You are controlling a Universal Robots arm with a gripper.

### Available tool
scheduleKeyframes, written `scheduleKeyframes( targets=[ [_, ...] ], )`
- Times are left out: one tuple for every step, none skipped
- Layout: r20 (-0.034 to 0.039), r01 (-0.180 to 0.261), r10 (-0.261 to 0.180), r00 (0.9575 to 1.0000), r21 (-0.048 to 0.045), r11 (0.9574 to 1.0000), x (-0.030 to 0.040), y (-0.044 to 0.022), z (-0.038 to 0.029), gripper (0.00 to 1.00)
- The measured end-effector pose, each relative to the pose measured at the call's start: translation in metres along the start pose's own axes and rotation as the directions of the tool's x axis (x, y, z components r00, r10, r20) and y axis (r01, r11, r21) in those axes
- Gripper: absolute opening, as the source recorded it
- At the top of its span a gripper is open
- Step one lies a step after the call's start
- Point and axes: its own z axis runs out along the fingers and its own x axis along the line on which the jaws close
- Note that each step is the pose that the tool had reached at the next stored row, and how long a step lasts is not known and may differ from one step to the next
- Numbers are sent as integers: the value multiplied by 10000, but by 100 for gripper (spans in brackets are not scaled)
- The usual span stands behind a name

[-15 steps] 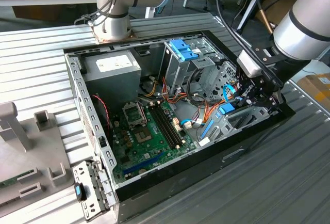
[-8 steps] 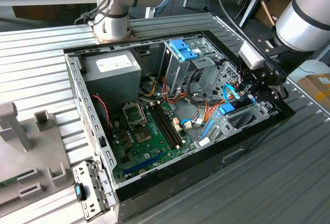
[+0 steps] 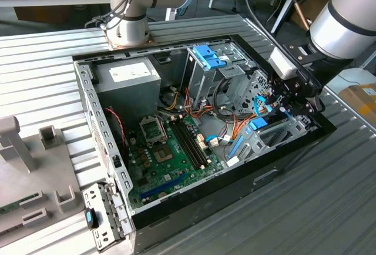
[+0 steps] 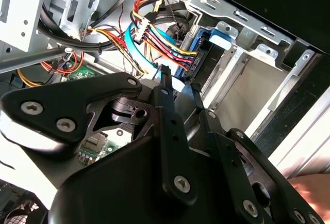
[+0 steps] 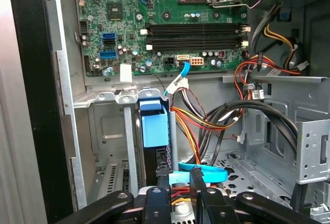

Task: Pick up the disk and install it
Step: 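Insert the first disk wire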

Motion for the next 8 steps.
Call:
scheduleKeyframes(
  targets=[
    [10,-2,2,10000,0,10000,1,1,8,30],
    [13,-2,2,10000,-1,10000,2,1,14,30],
    [13,-2,2,10000,-1,10000,2,1,14,30],
    [12,-2,2,10000,-1,10000,2,1,14,30],
    [14,-1,1,10000,-1,10000,3,2,18,30],
    [16,-2,2,10000,-1,10000,4,3,26,30],
    [12,-1,1,10000,-1,10000,4,3,28,30],
    [11,-2,2,10000,-1,10000,4,3,28,30]
  ],
)
